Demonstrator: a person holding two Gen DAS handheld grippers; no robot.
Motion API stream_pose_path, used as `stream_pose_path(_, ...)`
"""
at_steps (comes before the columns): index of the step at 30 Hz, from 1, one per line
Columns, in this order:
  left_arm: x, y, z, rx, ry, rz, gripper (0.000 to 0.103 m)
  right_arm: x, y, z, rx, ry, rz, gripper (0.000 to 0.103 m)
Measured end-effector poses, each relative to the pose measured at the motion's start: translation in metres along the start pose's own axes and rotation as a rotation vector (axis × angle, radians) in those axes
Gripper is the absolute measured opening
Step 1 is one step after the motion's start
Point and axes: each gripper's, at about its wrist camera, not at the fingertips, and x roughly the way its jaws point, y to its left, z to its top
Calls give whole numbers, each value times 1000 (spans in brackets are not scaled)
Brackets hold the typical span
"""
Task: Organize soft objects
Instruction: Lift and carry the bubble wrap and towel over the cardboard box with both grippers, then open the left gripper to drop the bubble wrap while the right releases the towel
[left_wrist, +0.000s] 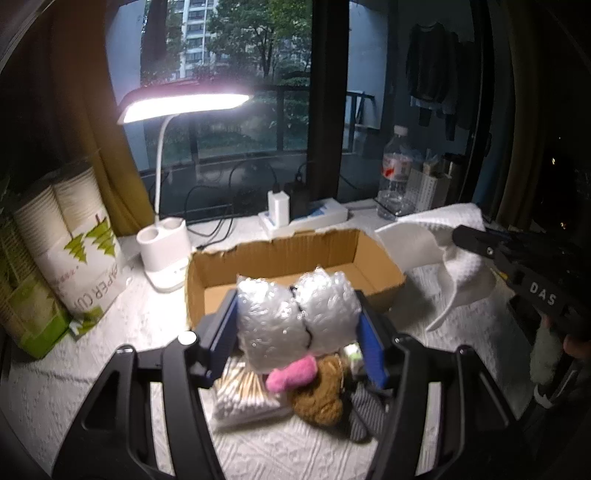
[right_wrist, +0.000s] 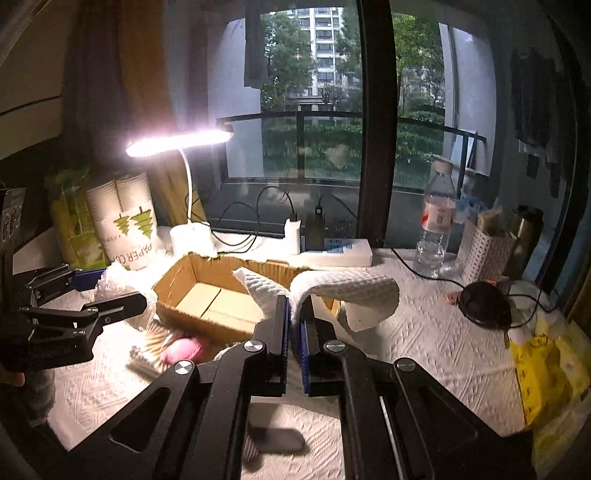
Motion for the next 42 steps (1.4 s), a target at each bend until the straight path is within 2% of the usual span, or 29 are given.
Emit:
stream_pose_path(6,12,1,19,2,-44,-4,60,18,-3,15,-2,-10,11,6)
stream_pose_path(9,25,3,27,0,-81,21,60,28,-4,23,-1,-17,18,6)
stream_pose_path(13,47,2,33,1,-85,34,60,43,-6,30,3,-22,22,6)
stream_pose_path(20,85,0,33,-15,-30,10,60,79,-12,29,14,22,43,6)
stream_pose_path(28,130,1,21,-37,77,-16,60,121,-20,13,44,103,67,6)
stream_pose_path(35,157,2,8,-52,148,-34,61,146,-23,-3,62,172,78,6)
stream_pose_path(42,167,10,1,-85,196,-40,61,167,-24,-20,80,264,78,6)
